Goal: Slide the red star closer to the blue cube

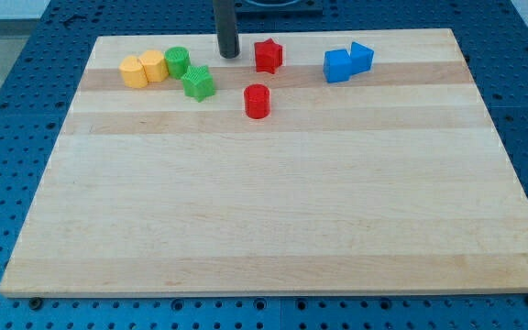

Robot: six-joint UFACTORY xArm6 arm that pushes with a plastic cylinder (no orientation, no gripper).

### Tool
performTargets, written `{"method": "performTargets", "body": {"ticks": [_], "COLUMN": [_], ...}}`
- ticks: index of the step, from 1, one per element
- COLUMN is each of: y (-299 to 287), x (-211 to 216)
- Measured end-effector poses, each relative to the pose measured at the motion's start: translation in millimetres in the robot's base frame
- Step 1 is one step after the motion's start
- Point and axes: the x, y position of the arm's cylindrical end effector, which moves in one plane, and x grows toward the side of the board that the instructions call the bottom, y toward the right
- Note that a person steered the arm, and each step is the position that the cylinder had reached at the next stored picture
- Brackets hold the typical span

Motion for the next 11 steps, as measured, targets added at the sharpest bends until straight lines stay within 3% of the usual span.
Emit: {"method": "performTargets", "body": {"ticks": [2, 5, 9, 11], "y": [38.3, 8.5, 111.1, 70.9], "x": [33.5, -3.7, 22.6, 32.2]}}
